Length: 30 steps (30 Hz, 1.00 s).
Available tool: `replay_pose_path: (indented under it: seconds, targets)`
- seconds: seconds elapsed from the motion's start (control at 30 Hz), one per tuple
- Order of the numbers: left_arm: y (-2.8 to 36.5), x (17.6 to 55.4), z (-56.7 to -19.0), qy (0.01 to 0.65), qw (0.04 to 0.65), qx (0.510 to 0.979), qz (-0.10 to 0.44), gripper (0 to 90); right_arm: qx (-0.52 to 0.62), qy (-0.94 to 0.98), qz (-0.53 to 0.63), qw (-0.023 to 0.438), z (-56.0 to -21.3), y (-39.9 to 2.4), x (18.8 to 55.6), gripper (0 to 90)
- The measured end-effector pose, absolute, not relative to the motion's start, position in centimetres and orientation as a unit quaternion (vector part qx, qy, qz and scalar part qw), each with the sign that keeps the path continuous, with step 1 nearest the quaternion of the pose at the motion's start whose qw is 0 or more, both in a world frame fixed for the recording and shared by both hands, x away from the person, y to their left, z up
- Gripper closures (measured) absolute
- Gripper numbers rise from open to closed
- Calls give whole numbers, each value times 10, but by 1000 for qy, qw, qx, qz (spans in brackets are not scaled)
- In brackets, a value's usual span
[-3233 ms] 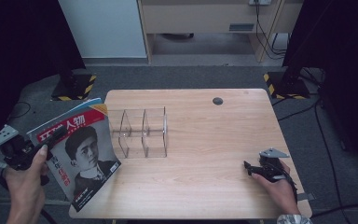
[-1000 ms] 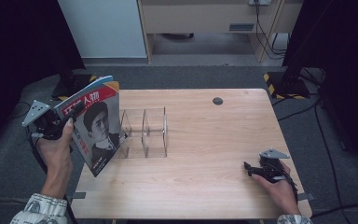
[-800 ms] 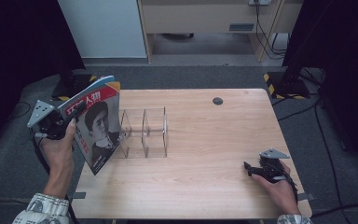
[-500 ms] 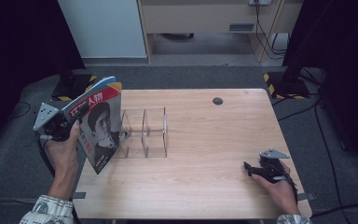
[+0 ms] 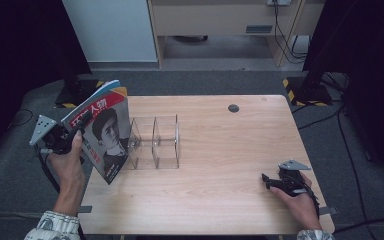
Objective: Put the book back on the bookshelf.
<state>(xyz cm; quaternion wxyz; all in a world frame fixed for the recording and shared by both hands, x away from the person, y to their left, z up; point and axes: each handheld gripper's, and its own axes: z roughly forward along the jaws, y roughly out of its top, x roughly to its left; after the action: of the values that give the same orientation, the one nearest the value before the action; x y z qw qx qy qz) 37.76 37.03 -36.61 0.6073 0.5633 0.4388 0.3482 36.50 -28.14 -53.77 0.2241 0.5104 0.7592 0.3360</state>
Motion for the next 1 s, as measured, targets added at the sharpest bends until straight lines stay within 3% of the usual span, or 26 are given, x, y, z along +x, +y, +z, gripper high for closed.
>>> replay_pose_path:
  seconds: [1.0]
  targets:
    - [371, 355, -399, 440, 631, 542, 339, 827, 510, 759, 337, 224, -538, -281, 365, 210]
